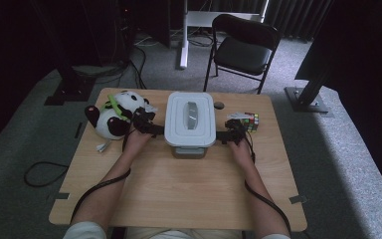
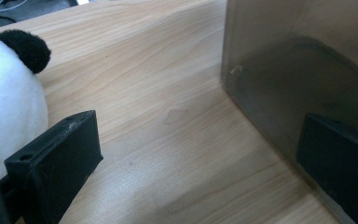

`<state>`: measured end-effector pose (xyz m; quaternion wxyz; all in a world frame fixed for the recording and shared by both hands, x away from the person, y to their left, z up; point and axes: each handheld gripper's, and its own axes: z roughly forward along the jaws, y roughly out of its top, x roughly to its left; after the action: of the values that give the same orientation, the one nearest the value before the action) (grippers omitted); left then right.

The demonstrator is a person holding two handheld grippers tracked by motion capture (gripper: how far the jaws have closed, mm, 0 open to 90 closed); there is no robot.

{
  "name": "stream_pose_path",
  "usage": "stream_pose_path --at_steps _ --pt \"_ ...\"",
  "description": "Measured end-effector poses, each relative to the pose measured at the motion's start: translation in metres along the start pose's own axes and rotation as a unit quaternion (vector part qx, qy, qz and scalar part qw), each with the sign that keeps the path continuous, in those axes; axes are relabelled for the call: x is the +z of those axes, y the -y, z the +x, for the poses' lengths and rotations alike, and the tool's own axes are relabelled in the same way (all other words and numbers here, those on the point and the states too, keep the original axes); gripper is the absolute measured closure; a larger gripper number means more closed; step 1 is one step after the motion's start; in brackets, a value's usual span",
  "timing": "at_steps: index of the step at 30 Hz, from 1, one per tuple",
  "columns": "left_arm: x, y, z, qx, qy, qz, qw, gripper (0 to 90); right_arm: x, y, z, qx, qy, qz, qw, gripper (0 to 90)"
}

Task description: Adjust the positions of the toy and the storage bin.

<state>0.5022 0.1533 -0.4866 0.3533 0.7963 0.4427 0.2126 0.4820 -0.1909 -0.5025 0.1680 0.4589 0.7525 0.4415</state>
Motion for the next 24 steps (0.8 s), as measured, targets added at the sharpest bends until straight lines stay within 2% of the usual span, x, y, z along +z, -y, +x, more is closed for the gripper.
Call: stream_pose_path --at_steps 6,11,14,15,24 --pt "0.001 -0.004 0.001 -0.005 -0.003 -0.004 1.0000 0.7 0.000 -0.003 0.000 0.001 0.002 0.002 1.0000 15.3" --pt "0.001 -0.005 0.001 -0.011 -0.002 -0.008 0.9999 0.7 -0.001 -0.004 -0.001 0.004 -0.008 0.001 1.0000 15.8" --pt "0.001 -0.005 0.001 -0.010 -0.001 -0.007 0.9999 0.7 -0.002 -0.004 -0.001 0.009 -0.012 -0.003 0.9999 15.9" --pt "0.000 -0.005 0.000 -0.002 -0.003 -0.005 1.0000 0.7 -0.002 -0.004 -0.001 0.009 -0.012 -0.003 0.9999 16.3" --pt "-0.004 -0.005 -0.006 0.008 -0.001 0.000 1.0000 1.3 -0.011 -0.003 0.004 -0.001 -0.029 0.005 0.9996 17.3"
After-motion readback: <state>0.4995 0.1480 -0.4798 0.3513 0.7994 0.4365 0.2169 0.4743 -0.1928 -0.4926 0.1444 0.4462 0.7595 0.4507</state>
